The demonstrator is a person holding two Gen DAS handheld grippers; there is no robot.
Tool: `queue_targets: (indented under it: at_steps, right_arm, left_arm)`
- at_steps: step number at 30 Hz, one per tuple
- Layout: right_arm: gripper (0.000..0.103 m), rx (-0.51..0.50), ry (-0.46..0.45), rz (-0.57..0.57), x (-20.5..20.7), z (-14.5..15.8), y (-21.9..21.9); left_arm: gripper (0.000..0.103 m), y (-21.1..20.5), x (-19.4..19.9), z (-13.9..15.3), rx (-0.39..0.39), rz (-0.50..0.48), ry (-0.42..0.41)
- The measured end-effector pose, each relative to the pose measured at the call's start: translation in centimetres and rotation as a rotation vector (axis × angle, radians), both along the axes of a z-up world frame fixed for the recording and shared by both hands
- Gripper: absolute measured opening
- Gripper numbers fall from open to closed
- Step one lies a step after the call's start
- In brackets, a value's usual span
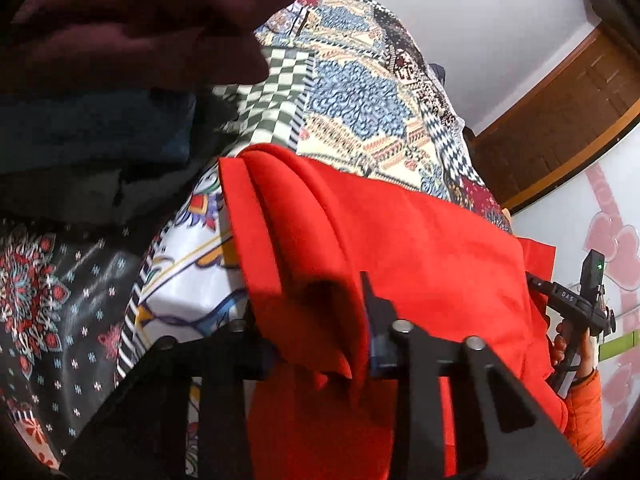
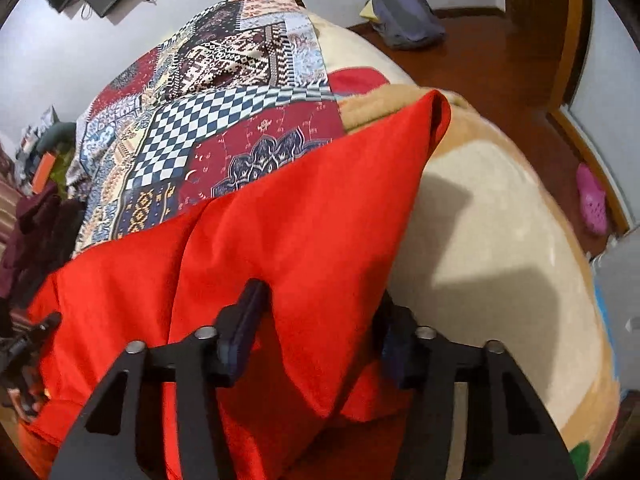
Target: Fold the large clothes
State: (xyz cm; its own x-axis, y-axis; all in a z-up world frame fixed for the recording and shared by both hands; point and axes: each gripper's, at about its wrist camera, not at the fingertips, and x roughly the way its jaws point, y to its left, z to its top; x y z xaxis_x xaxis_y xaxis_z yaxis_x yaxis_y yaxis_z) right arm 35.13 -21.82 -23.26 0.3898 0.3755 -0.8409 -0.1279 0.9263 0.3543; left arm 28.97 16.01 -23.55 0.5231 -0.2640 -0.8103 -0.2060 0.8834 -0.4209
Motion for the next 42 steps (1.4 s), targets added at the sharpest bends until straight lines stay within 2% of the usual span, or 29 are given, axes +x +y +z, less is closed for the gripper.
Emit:
queue_targets:
  at_steps: [2, 3, 7, 12, 16, 21, 24, 26, 27, 28, 29, 31, 33, 35, 38, 42]
  right_arm:
    - [0.024, -0.017, -0.034, -0.004, 0.0, 0.8, -0.1]
    - [0.021, -0.024, -0.046, -0.010, 0.0, 1.2, -0.2]
    - [0.015, -0.046, -0.078, -0.009, 0.4, 2.7, -0.1]
    - [0.014, -0.077, -0.152, -0.012, 1.7, 5.6, 0.8]
    - [0.013, -0.096, -0.206, -0.009, 3.6, 7.5, 1.8]
    - [0.013, -0.146, -0.264, -0.049, 6.5, 8.3, 3.1]
    - [0.013, -0.201, -0.289, -0.093, 7.5, 8.7, 3.1]
    - [0.013, -0.223, -0.281, -0.087, 7.8, 8.9, 3.2]
    - [0.015, -0.219, -0.270, -0.069, 7.7, 8.9, 3.2]
    - [0.025, -0.216, -0.252, -0.053, 7.5, 8.9, 3.2]
    - [0.041, -0.212, -0.241, -0.046, 7.3, 8.9, 3.1]
    - [0.057, -0.218, -0.251, -0.042, 5.9, 9.0, 2.8]
    - [0.058, -0.251, -0.275, -0.021, 4.5, 9.4, 3.0]
    - [0.067, -0.282, -0.272, 0.013, 3.4, 9.7, 3.3]
    - [0.074, -0.302, -0.295, 0.035, 1.4, 10.8, 3.3]
    - [0.082, -0.292, -0.325, 0.039, -1.4, 12.5, 2.9]
  left_arm:
    - [0.022, -0.5, 0.5, 0.7, 0.032, -0.007, -0.018]
    - [0.020, -1.0, 0.8, 1.4, 0.064, -0.014, -0.031]
    - [0.019, -2.1, 2.0, 3.9, 0.143, -0.042, -0.086]
    - [0.018, -3.1, 4.7, 7.8, 0.184, -0.081, -0.171]
    - [0.018, -3.1, 7.9, 9.0, 0.229, -0.078, -0.191]
    - [0.021, -1.6, 11.5, 7.6, 0.281, -0.048, -0.144]
    - [0.029, -0.5, 13.0, 5.6, 0.314, -0.025, -0.055]
    - [0.029, 0.2, 13.2, 4.7, 0.325, -0.011, -0.015]
    - [0.029, 0.4, 12.8, 4.6, 0.331, -0.012, -0.017]
    - [0.029, 0.5, 12.5, 4.7, 0.339, -0.013, -0.020]
    - [0.031, 0.5, 12.0, 4.9, 0.354, -0.012, -0.020]
    - [0.040, 0.6, 11.0, 5.4, 0.380, -0.015, -0.030]
    - [0.052, 0.6, 9.6, 6.3, 0.406, -0.017, -0.047]
    - [0.055, 0.6, 8.2, 7.2, 0.418, -0.024, -0.061]
    - [0.077, 0.7, 6.1, 8.5, 0.439, -0.001, -0.050]
    - [0.083, 1.4, 2.9, 10.0, 0.434, 0.028, -0.070]
